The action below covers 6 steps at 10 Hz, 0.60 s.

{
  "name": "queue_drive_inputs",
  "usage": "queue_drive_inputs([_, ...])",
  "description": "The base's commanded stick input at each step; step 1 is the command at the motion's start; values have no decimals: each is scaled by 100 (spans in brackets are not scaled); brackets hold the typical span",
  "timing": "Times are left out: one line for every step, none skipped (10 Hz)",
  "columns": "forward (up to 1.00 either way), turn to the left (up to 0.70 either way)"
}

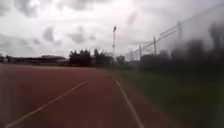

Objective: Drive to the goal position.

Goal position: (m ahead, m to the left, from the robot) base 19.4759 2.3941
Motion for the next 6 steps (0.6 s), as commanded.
queue_drive_inputs([70,0])
queue_drive_inputs([70,0])
queue_drive_inputs([72,0])
queue_drive_inputs([82,0])
queue_drive_inputs([85,0])
queue_drive_inputs([85,0])
